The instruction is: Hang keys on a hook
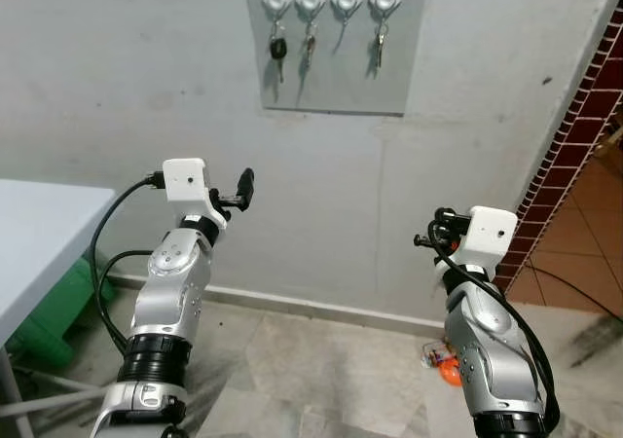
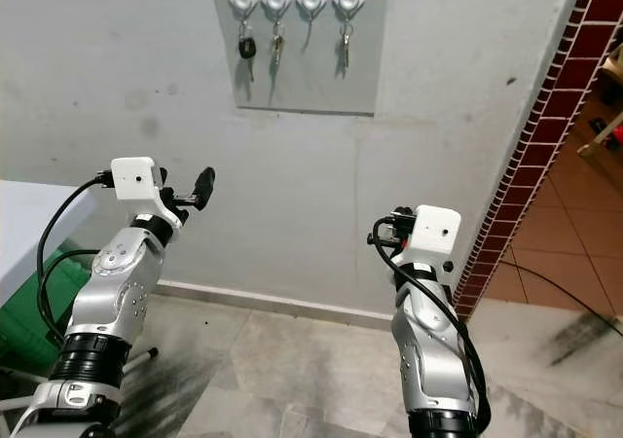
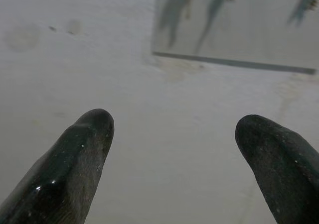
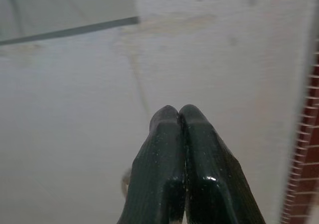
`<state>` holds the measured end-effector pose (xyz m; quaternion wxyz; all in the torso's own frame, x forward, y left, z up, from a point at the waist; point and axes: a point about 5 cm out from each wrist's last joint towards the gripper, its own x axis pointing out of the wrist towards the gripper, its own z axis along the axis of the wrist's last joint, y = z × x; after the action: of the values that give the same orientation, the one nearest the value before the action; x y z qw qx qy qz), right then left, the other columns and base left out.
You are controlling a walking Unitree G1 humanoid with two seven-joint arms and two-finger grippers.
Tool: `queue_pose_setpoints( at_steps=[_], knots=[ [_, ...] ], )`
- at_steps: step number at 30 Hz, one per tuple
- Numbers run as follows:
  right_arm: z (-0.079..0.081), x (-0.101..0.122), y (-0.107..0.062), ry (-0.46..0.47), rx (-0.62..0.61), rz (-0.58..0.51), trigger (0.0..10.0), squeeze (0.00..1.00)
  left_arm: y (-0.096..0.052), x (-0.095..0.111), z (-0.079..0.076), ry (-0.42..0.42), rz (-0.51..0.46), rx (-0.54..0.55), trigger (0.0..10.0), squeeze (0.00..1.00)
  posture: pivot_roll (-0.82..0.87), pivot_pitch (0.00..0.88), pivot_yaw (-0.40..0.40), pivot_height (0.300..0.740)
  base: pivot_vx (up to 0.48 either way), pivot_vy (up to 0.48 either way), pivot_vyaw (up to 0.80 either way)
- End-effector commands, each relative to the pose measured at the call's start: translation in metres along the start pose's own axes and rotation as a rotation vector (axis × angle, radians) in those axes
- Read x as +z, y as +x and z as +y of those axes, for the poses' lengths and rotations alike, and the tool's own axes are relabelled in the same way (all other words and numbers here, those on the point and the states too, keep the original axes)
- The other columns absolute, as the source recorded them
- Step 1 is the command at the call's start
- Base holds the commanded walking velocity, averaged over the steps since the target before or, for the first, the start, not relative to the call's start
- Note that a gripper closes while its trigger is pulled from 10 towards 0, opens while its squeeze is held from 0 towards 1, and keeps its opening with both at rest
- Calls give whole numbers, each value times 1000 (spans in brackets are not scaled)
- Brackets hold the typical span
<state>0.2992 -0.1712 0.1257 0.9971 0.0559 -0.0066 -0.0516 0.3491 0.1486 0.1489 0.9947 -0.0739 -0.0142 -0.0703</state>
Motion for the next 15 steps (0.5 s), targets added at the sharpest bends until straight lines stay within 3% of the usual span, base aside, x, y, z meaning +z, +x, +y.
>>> queue_pose_setpoints(
  at_steps=[1,15],
  knots=[
    [3,4,0,1,16,-13,10000,0,-2,1,5,16,8,17,10000,0,-88,0,68,740,0,0,0],
    [5,5,2,4,20,-19,10000,0,-1,1,7,5,13,18,10000,0,-86,0,67,740,0,0,0]
  ],
)
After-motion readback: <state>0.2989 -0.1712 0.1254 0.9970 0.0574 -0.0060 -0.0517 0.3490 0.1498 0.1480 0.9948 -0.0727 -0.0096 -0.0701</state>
